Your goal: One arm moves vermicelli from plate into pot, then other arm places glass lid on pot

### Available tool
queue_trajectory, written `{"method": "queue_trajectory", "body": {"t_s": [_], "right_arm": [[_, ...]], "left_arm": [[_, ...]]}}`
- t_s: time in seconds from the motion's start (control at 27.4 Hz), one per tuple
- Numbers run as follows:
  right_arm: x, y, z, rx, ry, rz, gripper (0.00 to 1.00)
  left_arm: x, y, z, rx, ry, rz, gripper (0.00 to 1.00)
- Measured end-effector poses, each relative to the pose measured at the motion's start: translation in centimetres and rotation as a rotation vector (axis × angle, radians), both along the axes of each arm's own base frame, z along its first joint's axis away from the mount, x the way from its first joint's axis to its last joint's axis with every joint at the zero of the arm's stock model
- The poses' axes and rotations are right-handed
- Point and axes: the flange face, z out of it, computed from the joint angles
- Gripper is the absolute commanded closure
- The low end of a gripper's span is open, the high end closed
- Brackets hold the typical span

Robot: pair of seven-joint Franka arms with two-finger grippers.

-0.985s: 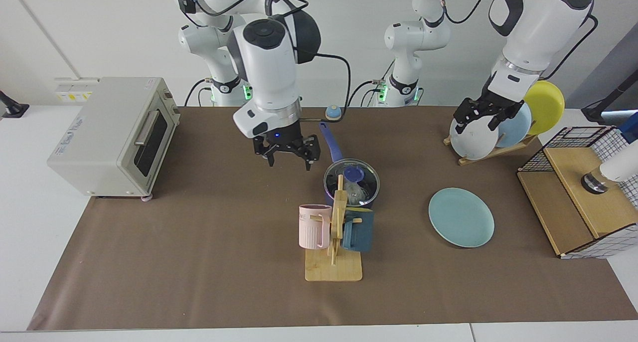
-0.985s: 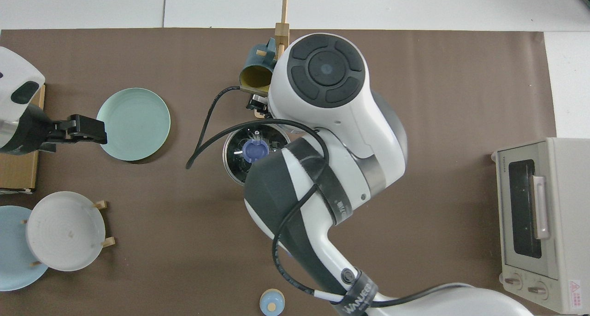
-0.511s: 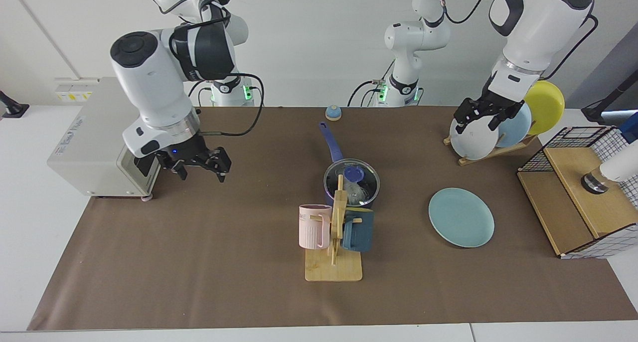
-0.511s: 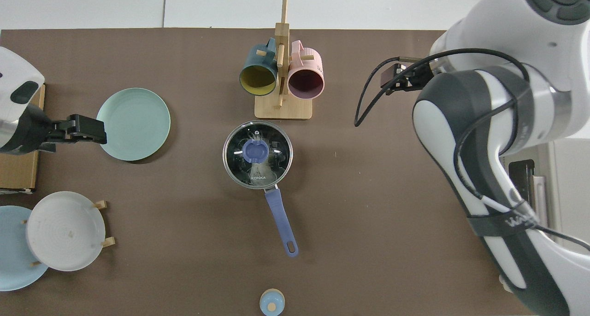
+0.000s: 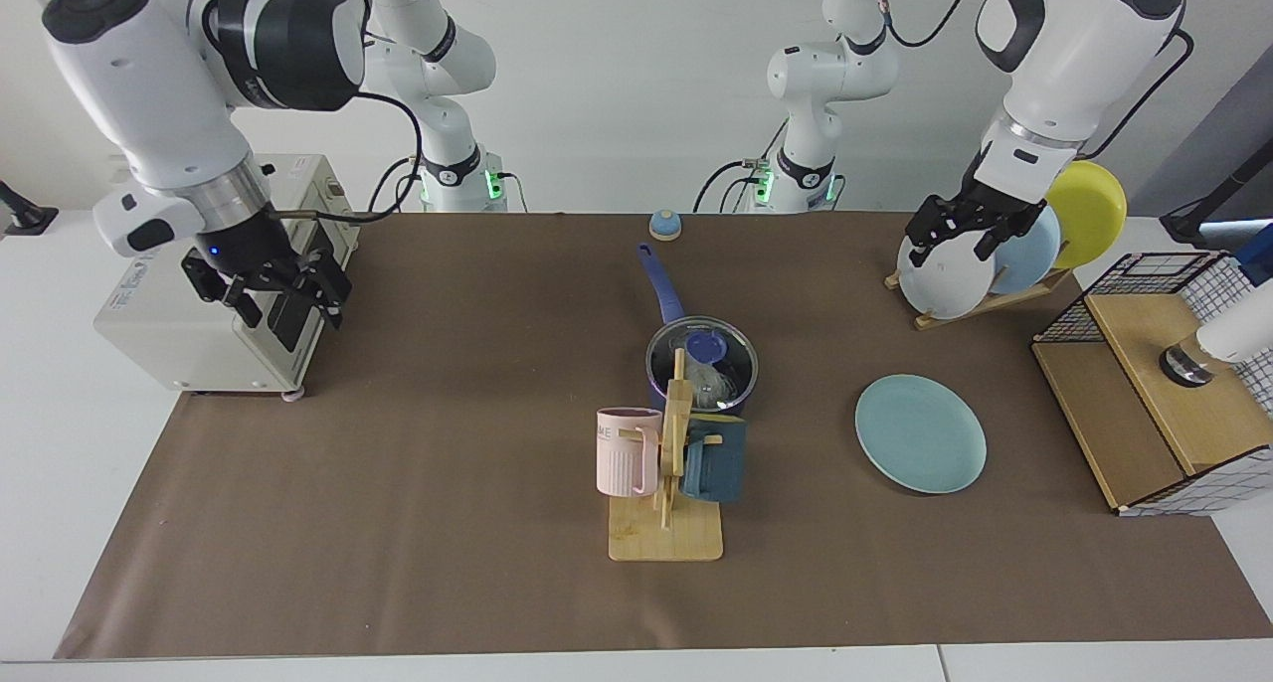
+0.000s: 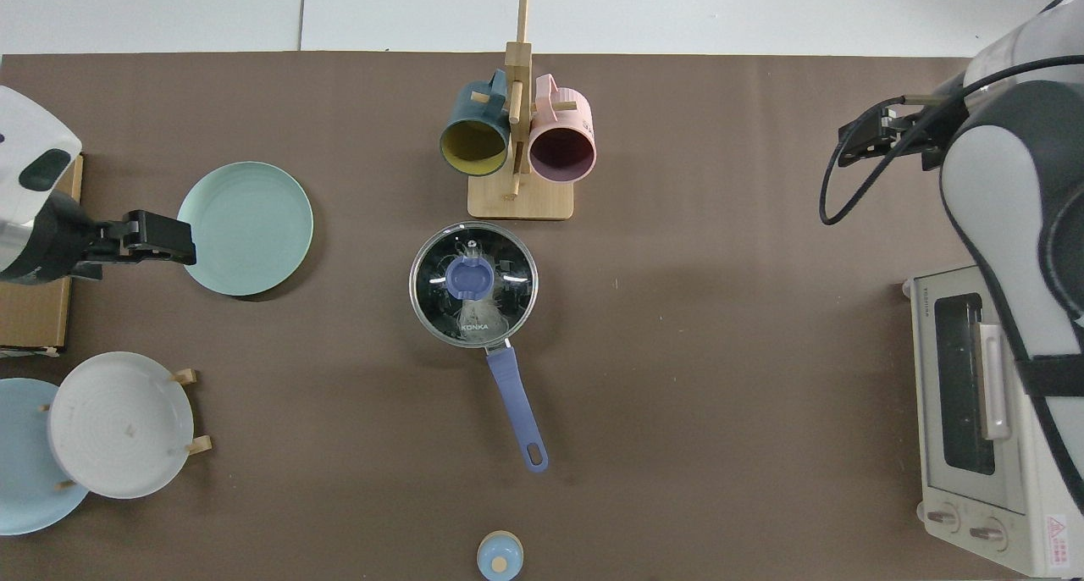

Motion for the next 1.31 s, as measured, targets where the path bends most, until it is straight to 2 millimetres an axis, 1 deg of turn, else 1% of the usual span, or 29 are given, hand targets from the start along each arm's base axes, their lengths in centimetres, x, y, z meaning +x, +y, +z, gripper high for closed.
{"method": "queue_trajectory", "body": {"t_s": [0.15, 0.33, 0.58, 0.84, 0.95, 1.06, 1.2, 1.31], "right_arm": [[-1.7, -1.7, 2.1, 0.003, 0.004, -0.026, 0.0], [-3.5, -3.2, 3.4, 0.011, 0.007, -0.049, 0.0], [-6.8, -5.1, 3.7, 0.034, 0.024, -0.08, 0.0], [-9.5, -6.5, 3.1, 0.059, 0.042, -0.104, 0.0], [-10.3, -6.7, 2.7, 0.065, 0.039, -0.107, 0.0], [-10.9, -6.4, 2.2, 0.068, 0.029, -0.103, 0.0], [-11.4, -5.4, 1.7, 0.061, 0.03, -0.069, 0.0], [-11.3, -4.4, 1.6, 0.01, 0.024, -0.041, 0.0]], "left_arm": [[0.0, 0.0, 0.0, 0.0, 0.0, 0.0, 0.0], [0.0, 0.0, 0.0, 0.0, 0.0, 0.0, 0.0], [0.0, 0.0, 0.0, 0.0, 0.0, 0.0, 0.0], [0.0, 0.0, 0.0, 0.0, 0.0, 0.0, 0.0], [0.0, 0.0, 0.0, 0.0, 0.0, 0.0, 0.0], [0.0, 0.0, 0.0, 0.0, 0.0, 0.0, 0.0], [0.0, 0.0, 0.0, 0.0, 0.0, 0.0, 0.0], [0.0, 0.0, 0.0, 0.0, 0.0, 0.0, 0.0]]}}
